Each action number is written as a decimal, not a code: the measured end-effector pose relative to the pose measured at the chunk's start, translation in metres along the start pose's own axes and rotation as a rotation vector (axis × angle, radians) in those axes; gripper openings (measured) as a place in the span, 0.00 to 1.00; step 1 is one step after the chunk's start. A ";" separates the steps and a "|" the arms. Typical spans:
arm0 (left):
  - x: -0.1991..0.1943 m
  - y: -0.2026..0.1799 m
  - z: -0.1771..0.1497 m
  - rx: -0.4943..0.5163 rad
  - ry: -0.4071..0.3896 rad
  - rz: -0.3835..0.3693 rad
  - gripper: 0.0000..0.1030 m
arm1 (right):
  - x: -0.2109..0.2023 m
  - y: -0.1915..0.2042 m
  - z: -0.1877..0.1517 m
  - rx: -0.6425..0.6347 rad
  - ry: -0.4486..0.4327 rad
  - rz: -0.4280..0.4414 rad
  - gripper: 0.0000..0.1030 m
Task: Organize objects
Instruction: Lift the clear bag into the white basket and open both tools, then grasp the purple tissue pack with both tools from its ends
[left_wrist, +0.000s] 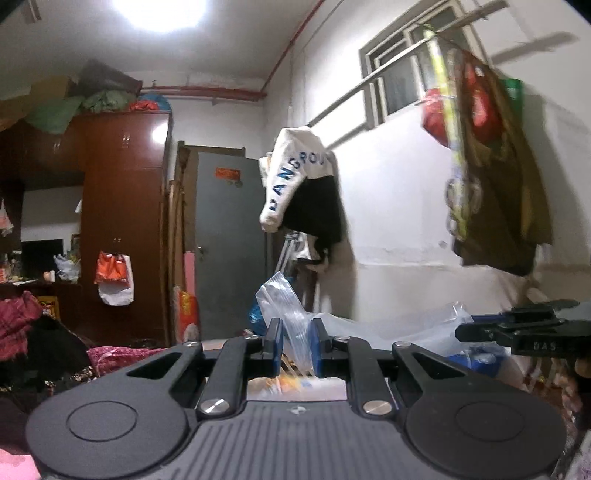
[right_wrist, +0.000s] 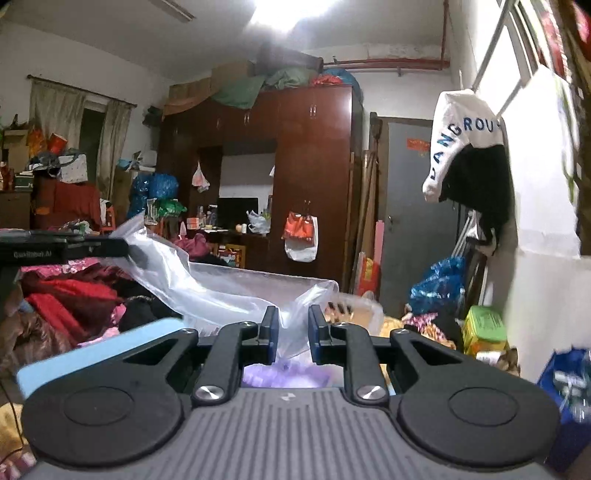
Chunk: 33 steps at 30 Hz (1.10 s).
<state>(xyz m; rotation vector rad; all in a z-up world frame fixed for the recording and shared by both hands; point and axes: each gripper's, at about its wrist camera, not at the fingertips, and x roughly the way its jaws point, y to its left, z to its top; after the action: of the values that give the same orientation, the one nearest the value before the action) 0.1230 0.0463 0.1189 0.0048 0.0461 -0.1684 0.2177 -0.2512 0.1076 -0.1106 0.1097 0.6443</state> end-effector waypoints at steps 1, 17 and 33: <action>0.012 0.003 0.006 0.014 0.001 0.010 0.18 | 0.009 -0.003 0.004 -0.003 0.005 -0.009 0.18; 0.191 0.028 -0.027 0.020 0.355 0.217 0.24 | 0.184 -0.021 -0.018 -0.036 0.331 -0.200 0.19; 0.016 -0.033 -0.097 0.071 0.145 0.080 0.87 | -0.002 -0.013 -0.087 0.184 0.098 -0.131 1.00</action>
<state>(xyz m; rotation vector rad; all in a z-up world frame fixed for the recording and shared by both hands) 0.1291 0.0124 0.0214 0.0901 0.1842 -0.0890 0.2179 -0.2747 0.0224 0.0282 0.2531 0.4956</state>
